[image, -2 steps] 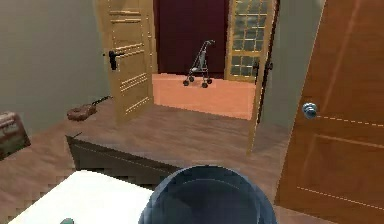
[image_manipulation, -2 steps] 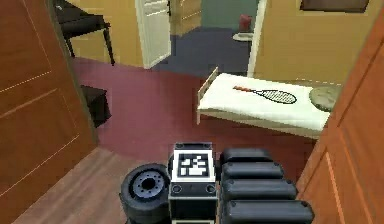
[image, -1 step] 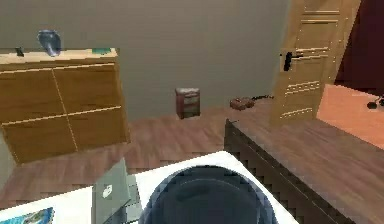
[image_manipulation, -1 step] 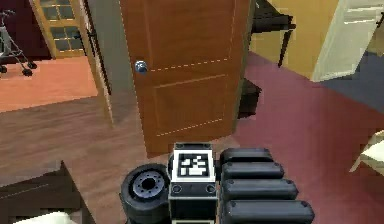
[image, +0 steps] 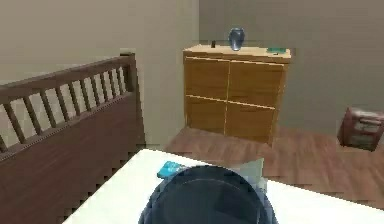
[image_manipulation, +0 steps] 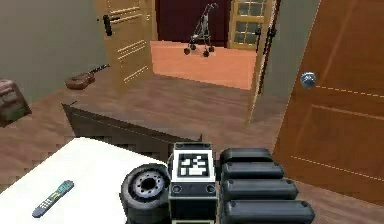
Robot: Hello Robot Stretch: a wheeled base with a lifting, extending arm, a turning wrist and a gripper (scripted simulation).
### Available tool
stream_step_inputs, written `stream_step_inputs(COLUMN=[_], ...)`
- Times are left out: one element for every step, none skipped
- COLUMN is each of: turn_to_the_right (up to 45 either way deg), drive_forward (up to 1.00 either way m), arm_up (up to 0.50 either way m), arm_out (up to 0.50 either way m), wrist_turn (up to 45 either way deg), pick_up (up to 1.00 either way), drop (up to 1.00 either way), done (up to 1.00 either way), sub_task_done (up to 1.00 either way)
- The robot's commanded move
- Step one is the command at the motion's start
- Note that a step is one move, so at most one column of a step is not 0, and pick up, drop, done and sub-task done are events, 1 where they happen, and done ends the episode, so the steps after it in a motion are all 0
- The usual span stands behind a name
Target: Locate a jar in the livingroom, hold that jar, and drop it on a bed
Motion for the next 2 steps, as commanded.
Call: stream_step_inputs(turn_to_the_right=[-45.0,0.0], drive_forward=[0.0,0.0], arm_up=[0.0,0.0], arm_out=[0.0,0.44], wrist_turn=[0.0,0.0], pick_up=[0.0,0.0], drop=[0.0,0.0], done=[0.0,0.0], sub_task_done=[0.0,0.0])
